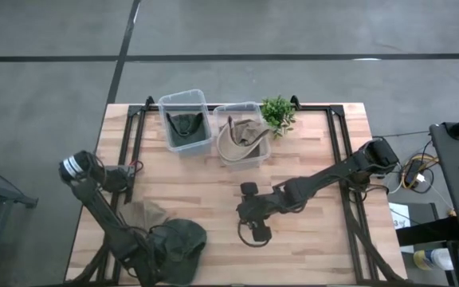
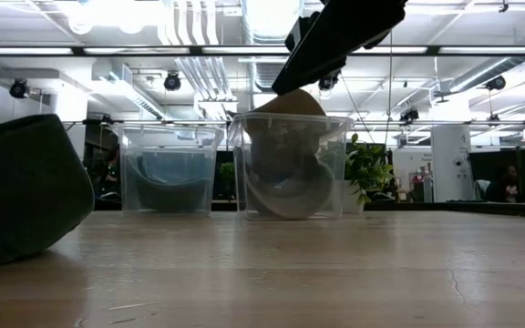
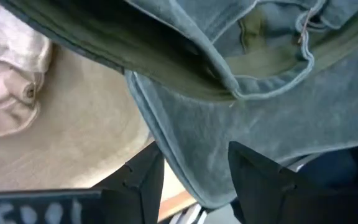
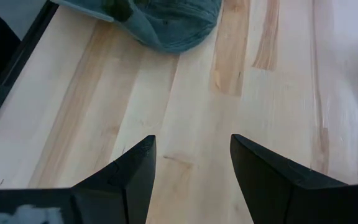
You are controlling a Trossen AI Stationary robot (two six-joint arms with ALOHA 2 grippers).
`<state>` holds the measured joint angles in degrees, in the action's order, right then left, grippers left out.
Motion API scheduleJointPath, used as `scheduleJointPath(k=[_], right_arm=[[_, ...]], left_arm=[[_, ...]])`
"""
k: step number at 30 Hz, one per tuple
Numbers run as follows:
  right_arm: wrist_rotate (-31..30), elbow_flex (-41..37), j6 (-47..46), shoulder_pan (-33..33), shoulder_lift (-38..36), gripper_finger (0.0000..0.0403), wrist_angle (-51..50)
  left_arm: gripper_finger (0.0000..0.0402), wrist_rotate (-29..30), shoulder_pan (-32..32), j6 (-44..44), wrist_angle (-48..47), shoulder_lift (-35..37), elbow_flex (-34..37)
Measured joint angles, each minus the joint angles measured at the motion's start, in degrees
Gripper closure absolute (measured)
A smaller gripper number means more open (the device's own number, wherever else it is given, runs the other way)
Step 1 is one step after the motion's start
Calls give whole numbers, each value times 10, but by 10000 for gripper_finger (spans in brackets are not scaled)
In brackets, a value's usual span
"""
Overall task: Pick & Place hat
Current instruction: Put the black cap into the left transparent bin
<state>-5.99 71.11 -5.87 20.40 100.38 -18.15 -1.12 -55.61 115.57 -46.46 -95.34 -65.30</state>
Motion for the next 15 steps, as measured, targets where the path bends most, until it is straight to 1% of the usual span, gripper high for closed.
scheduleJointPath(k=[5, 7, 10, 13, 14, 15], right_arm=[[0, 1, -1, 0, 0, 202, 5], [0, 3, -1, 0, 0, 202, 6], [0, 4, -1, 0, 0, 202, 10], [0, 4, -1, 0, 0, 202, 11], [0, 4, -1, 0, 0, 202, 12], [0, 4, -1, 0, 0, 202, 12]], left_arm=[[233, 1, 4, 0, -1, -4, 1], [244, 4, 4, 0, 2, -4, 5], [285, 18, 4, 6, 2, -4, 10], [357, 44, 4, 16, 5, -4, 17], [376, 55, 4, 20, 8, -3, 20], [386, 69, 4, 25, 12, -1, 23]])
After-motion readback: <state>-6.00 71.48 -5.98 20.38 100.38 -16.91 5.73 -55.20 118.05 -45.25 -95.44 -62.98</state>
